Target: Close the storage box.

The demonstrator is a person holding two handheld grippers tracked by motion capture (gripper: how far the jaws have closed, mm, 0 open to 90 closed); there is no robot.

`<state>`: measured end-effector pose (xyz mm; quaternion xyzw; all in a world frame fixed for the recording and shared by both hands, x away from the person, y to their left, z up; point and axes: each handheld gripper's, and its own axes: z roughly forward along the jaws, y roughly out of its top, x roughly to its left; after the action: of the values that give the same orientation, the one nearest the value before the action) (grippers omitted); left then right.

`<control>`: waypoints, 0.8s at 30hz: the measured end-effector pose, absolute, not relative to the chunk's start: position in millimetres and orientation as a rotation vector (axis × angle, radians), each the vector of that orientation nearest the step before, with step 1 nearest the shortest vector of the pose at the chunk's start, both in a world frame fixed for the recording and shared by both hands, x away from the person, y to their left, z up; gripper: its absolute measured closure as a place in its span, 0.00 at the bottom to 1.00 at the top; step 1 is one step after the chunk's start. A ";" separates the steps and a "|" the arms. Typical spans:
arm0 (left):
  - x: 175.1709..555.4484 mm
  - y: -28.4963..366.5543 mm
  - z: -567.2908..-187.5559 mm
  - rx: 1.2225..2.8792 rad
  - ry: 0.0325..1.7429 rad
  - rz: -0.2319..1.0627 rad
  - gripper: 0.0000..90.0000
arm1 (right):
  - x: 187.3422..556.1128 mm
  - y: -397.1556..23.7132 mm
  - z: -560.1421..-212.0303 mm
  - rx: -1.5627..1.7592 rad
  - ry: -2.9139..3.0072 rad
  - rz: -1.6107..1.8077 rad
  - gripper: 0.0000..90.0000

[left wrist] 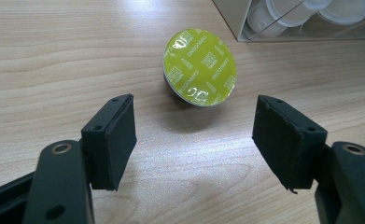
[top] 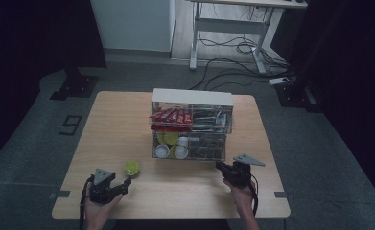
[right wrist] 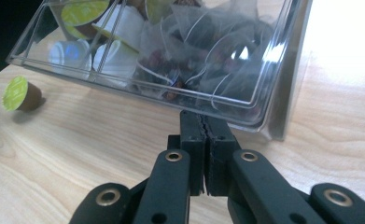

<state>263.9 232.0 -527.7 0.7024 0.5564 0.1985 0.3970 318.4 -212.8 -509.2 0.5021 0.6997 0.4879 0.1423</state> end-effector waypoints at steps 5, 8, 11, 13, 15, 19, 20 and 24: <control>263.9 232.0 -527.6 1.778 1.411 0.504 0.34 | 316.9 -212.5 -511.5 1.453 2.036 1.394 0.97; 263.3 232.6 -527.4 1.779 1.411 0.504 0.34 | 315.4 -212.0 -511.2 1.450 2.038 1.402 0.97; 262.5 233.1 -528.3 1.777 1.412 0.503 0.34 | 312.9 -210.5 -507.1 1.426 2.036 1.417 0.97; 262.1 233.1 -528.9 1.779 1.413 0.502 0.34 | 311.5 -209.4 -503.9 1.406 2.023 1.446 0.95; 261.8 233.1 -528.2 1.779 1.412 0.502 0.34 | 310.9 -208.5 -502.4 1.387 2.012 1.459 0.92; 262.2 232.7 -528.2 1.780 1.412 0.503 0.34 | 309.5 -206.6 -501.6 1.345 1.993 1.455 0.80; 262.2 232.7 -528.2 1.780 1.412 0.503 0.34 | 309.5 -206.6 -501.6 1.345 1.993 1.455 0.80; 262.4 231.0 -529.9 1.788 1.412 0.499 0.34 | 308.2 -205.0 -498.5 1.281 1.961 1.444 0.60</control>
<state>262.4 231.0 -529.9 0.7047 0.5565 0.1966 0.3938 308.2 -205.0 -498.5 0.4568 0.6991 0.5147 0.1938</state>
